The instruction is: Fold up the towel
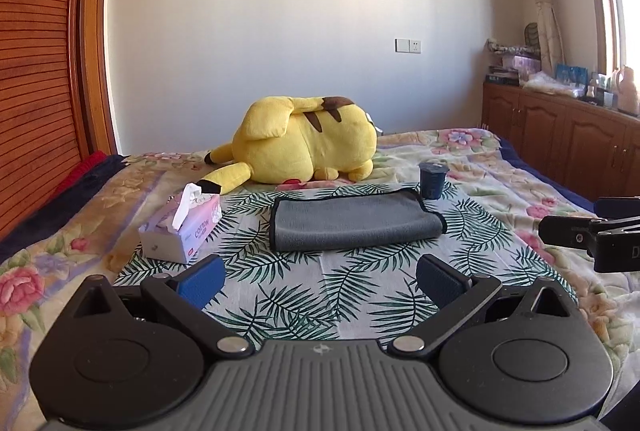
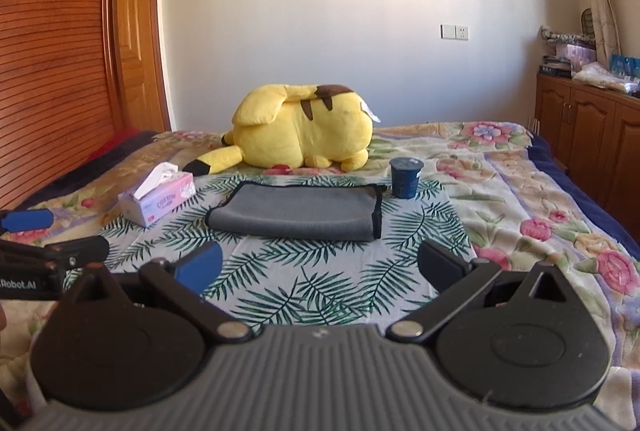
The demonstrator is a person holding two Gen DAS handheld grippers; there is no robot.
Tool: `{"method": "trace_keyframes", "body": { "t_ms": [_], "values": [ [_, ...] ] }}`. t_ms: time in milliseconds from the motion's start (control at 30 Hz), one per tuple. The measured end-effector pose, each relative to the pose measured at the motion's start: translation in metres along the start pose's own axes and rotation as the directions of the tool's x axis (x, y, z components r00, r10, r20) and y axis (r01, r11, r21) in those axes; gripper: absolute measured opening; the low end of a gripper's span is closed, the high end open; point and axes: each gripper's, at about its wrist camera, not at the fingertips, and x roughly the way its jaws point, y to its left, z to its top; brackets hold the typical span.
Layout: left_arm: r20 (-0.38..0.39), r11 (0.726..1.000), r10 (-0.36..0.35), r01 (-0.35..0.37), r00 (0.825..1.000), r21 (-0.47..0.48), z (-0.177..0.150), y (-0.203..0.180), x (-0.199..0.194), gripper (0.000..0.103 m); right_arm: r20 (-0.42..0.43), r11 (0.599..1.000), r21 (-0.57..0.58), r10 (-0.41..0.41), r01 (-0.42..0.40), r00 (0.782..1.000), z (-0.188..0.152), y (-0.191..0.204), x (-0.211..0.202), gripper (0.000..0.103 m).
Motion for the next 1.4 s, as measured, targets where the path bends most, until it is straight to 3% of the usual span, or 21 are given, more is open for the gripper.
{"method": "trace_keyframes", "body": {
  "t_ms": [833, 1400],
  "values": [
    [0.099, 1.0, 0.022, -0.02, 0.995, -0.018, 0.006, 0.006, -0.017, 0.087, 0.109, 0.999, 0.015, -0.052, 0.051, 0.993, 0.003, -0.003, -0.012, 0.103],
    [0.095, 1.0, 0.027, -0.026, 0.995, -0.014, 0.005, 0.007, -0.016, 0.087, 0.111, 0.999, 0.015, -0.053, 0.052, 0.992, 0.003, -0.004, -0.011, 0.103]
  ]
}}
